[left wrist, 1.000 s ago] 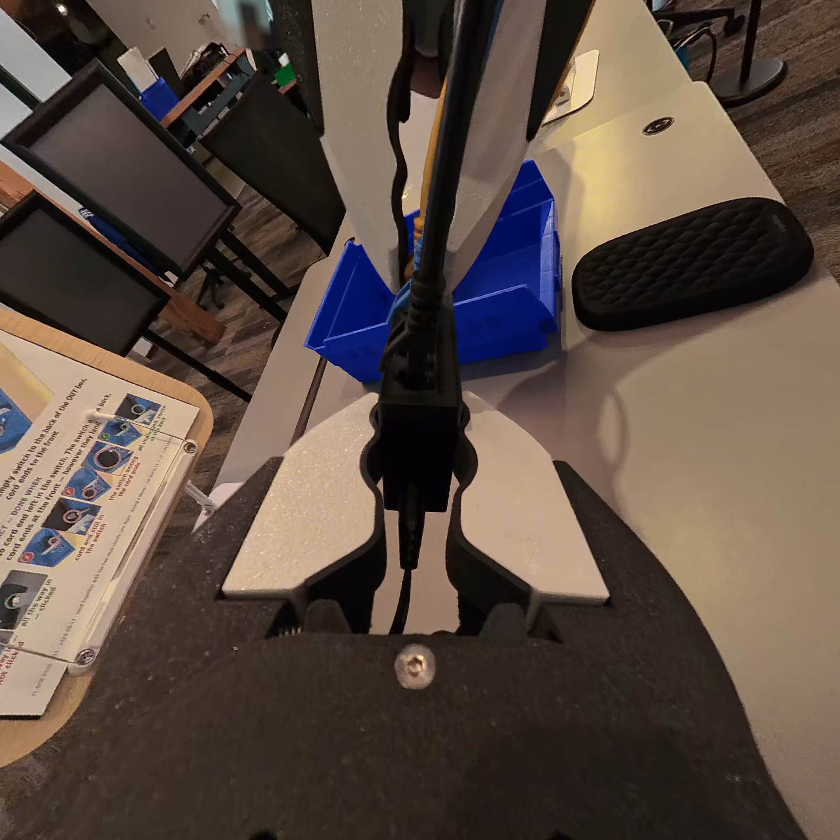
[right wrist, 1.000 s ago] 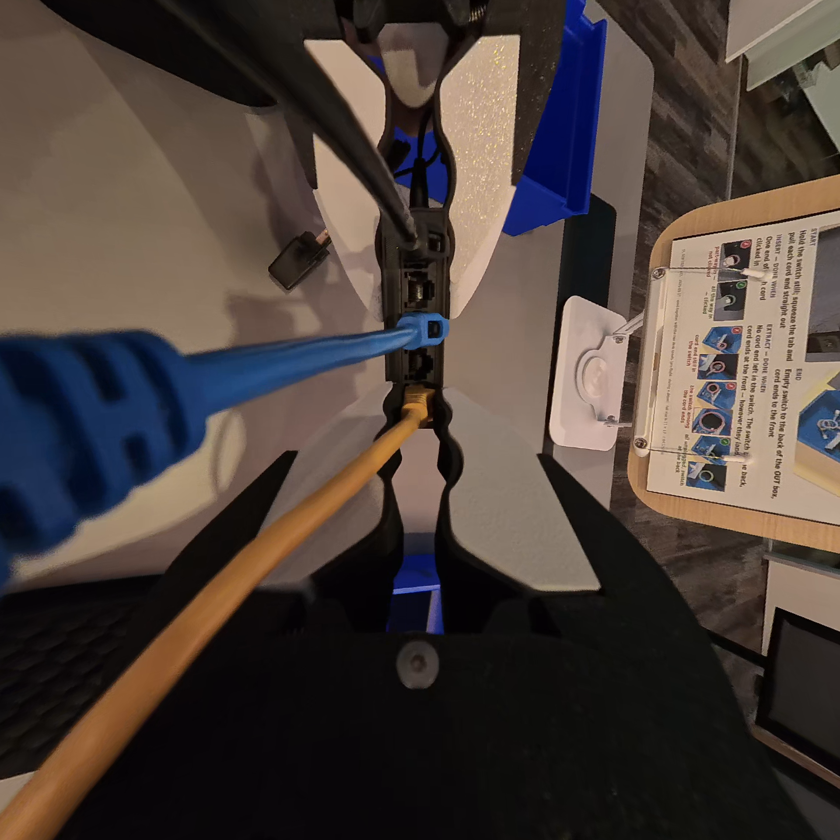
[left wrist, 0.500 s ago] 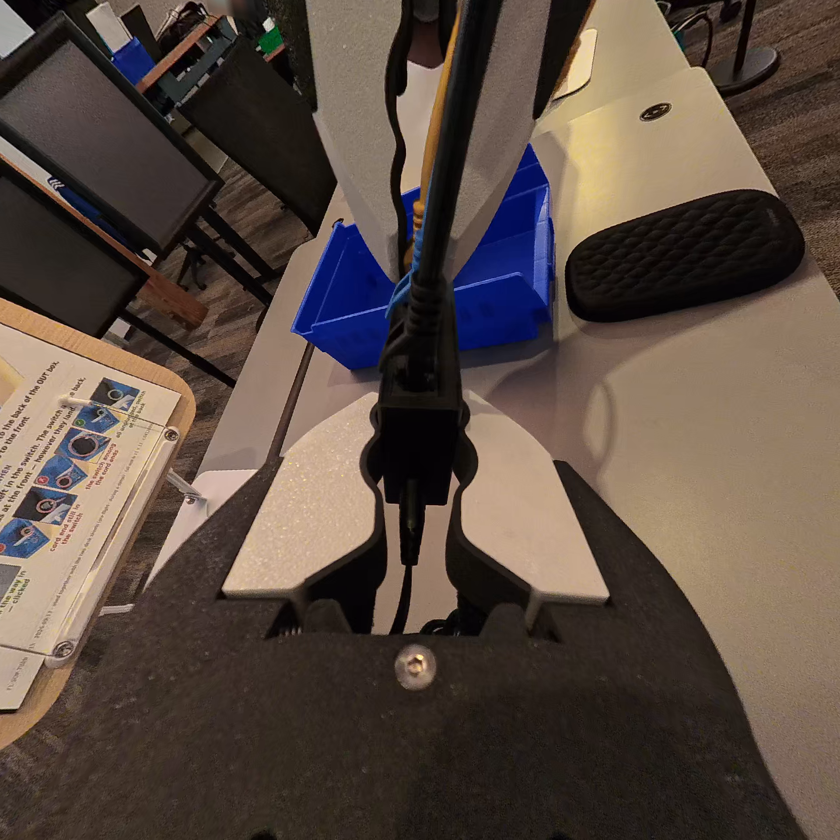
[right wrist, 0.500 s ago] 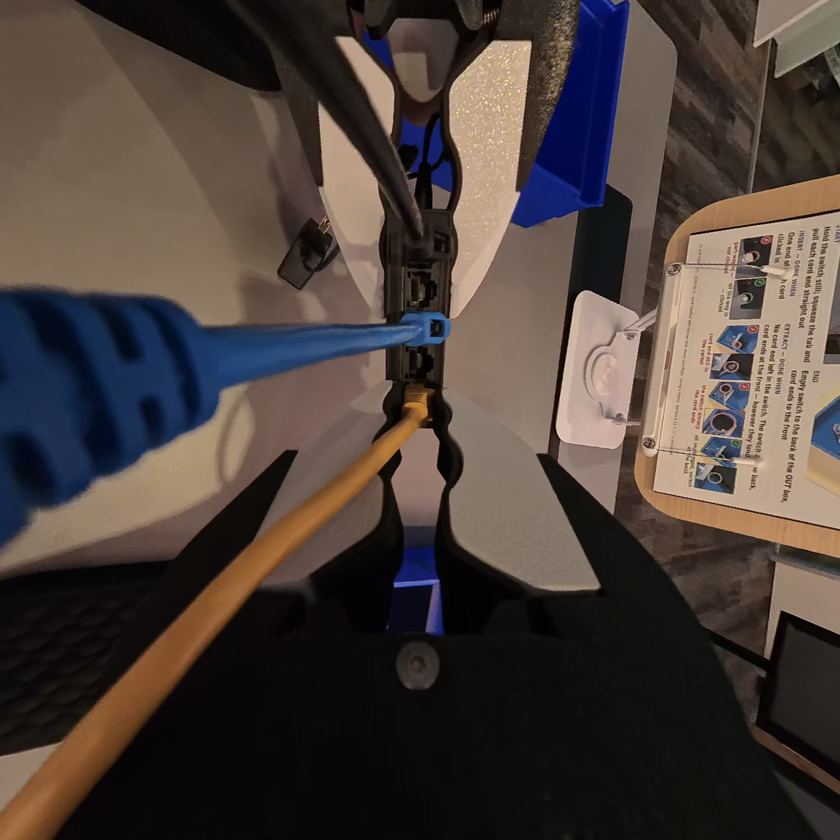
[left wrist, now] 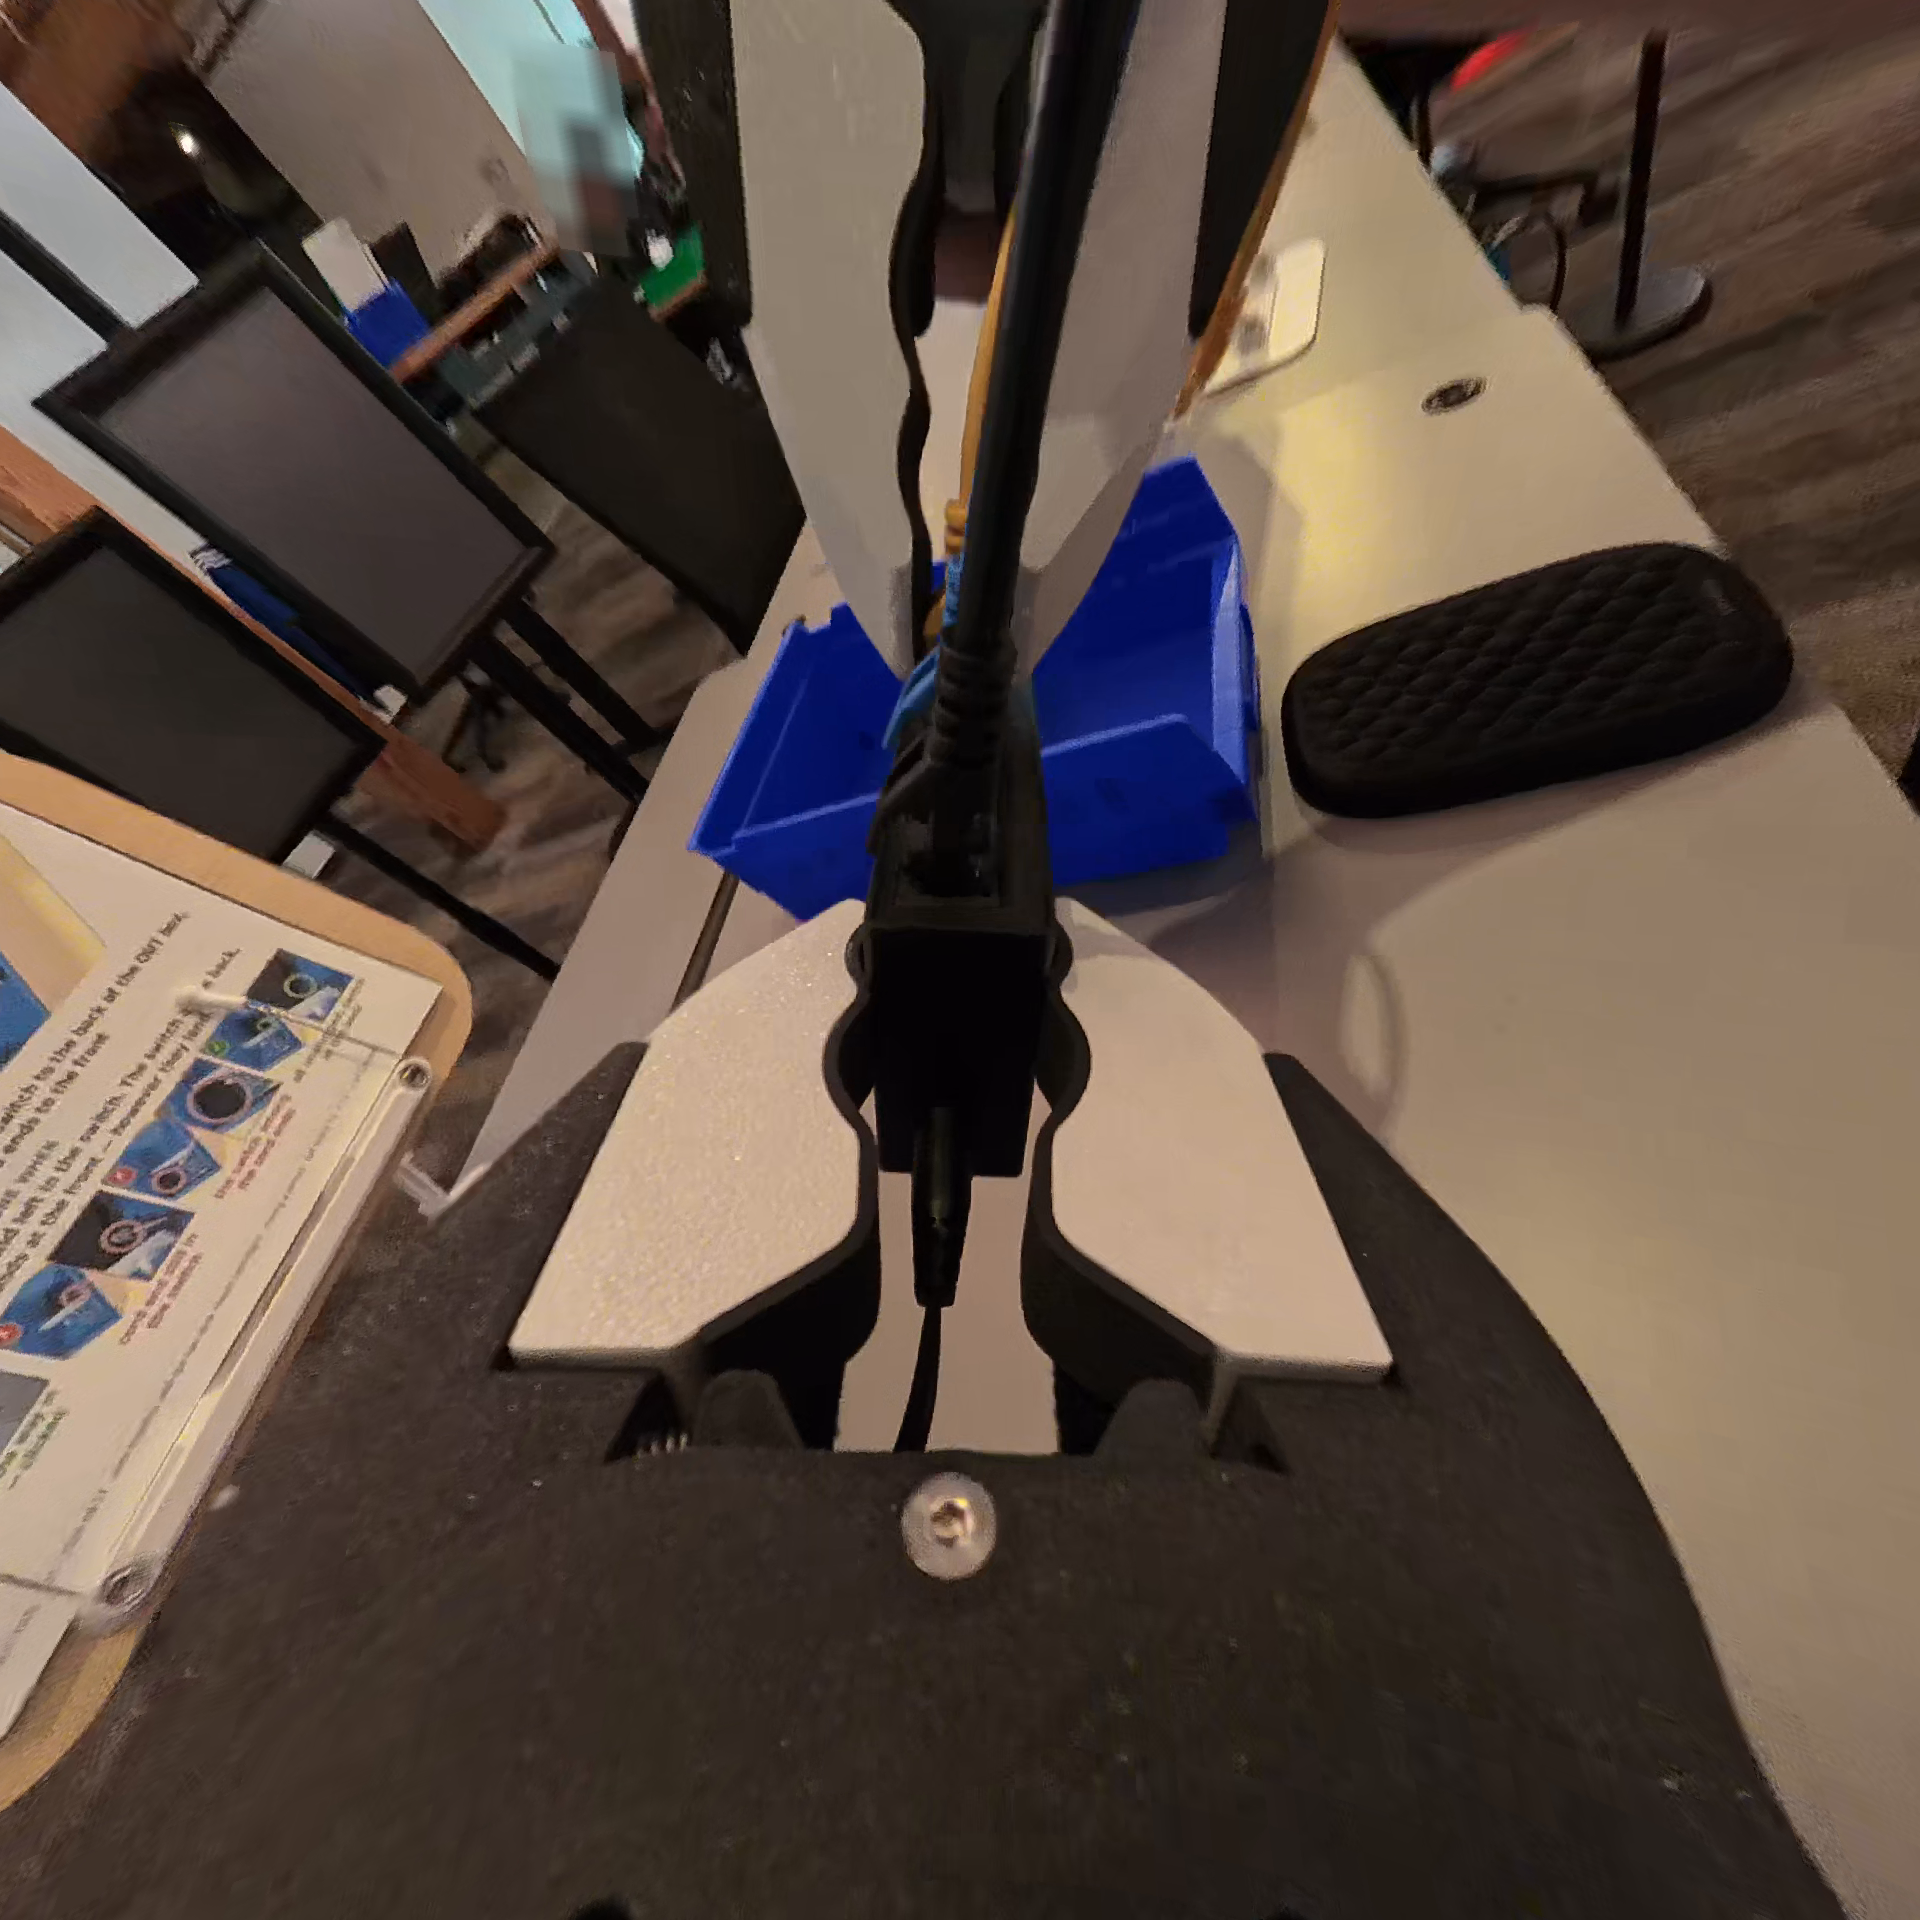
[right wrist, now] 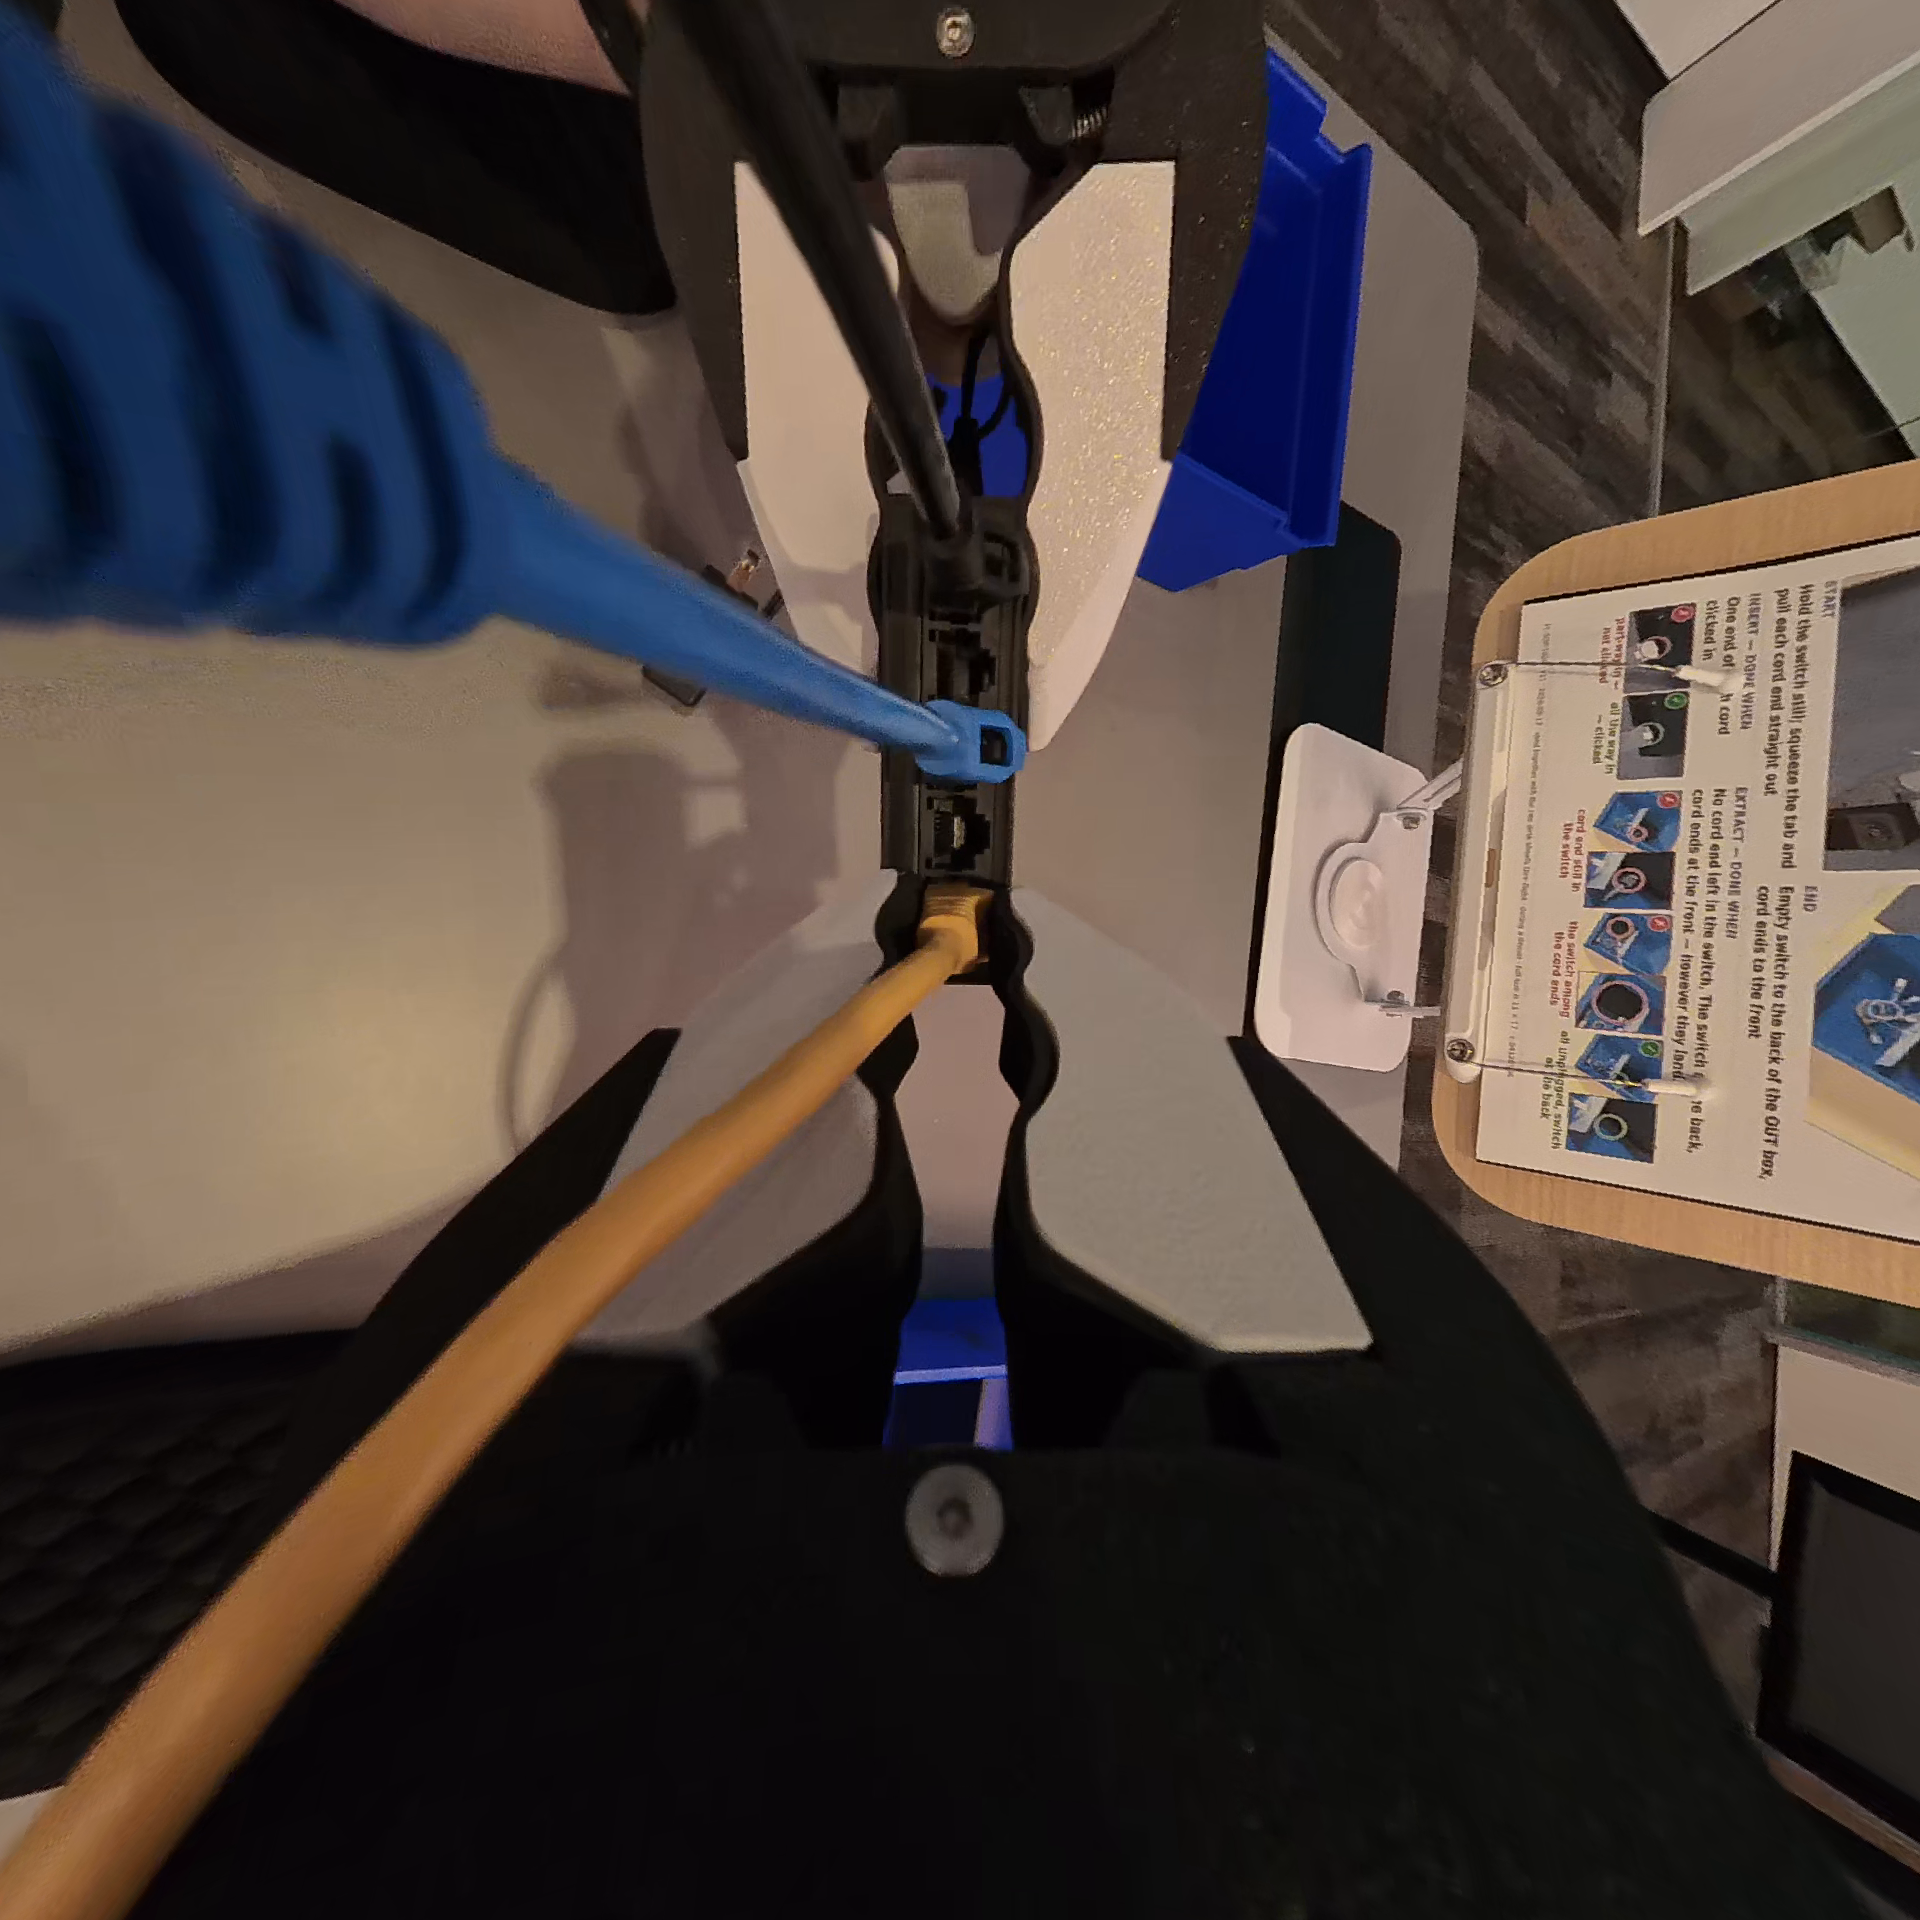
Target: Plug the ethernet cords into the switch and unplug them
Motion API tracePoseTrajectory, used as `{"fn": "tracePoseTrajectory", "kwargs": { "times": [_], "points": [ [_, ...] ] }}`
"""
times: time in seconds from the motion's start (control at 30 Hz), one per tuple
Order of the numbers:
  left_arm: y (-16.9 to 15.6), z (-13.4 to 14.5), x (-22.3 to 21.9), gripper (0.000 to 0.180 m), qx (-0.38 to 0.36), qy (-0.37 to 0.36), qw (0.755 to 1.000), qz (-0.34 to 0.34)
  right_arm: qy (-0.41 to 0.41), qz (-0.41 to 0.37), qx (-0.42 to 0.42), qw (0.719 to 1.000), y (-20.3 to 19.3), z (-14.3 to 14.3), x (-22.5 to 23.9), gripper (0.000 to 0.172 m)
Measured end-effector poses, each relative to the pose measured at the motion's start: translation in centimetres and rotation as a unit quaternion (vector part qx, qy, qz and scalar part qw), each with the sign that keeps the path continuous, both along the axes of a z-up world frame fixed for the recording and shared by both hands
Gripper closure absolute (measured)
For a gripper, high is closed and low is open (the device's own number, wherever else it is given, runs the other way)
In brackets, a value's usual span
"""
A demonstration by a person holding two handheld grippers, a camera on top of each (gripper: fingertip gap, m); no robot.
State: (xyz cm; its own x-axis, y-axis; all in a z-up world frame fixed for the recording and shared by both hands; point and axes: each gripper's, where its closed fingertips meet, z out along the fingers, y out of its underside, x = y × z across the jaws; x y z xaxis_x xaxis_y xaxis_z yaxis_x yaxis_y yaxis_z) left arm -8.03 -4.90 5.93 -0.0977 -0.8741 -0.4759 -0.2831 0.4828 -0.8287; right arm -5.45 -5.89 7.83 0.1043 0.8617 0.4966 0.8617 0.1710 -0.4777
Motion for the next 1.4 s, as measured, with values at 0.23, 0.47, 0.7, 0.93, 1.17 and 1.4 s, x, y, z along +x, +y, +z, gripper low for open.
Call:
{"fn": "tracePoseTrajectory", "kwargs": {
  "times": [0.23,0.47,0.7,0.93,1.17,1.4],
  "points": [
    [-0.4,0.4,0.6,0.151,0.006,-0.045,0.999,-0.011,0.013,-0.002,-0.002,1.0,-0.2,-0.1,0.3,0.16],
    [-0.7,-0.2,0.5,0.152,-0.015,-0.025,0.999,-0.028,0.021,0.002,-0.012,1.0,-0.3,-0.9,0.2,0.16],
    [-0.5,-1.0,0.8,0.152,-0.024,0.001,1.0,-0.012,0.004,0.0,-0.021,1.0,-0.6,-0.7,0.4,0.16],
    [-0.2,-1.8,1.0,0.152,-0.033,0.014,0.999,-0.009,-0.002,-0.002,-0.034,0.999,-0.6,-0.4,0.4,0.16],
    [-0.3,-0.9,1.3,0.153,-0.036,-0.034,0.999,-0.02,-0.008,-0.006,-0.036,0.999,-0.5,0.0,0.5,0.159],
    [-1.5,1.6,0.8,0.149,-0.035,-0.115,0.991,-0.052,0.03,0.004,-0.051,0.998,-1.0,0.6,-0.2,0.16]
  ]
}}
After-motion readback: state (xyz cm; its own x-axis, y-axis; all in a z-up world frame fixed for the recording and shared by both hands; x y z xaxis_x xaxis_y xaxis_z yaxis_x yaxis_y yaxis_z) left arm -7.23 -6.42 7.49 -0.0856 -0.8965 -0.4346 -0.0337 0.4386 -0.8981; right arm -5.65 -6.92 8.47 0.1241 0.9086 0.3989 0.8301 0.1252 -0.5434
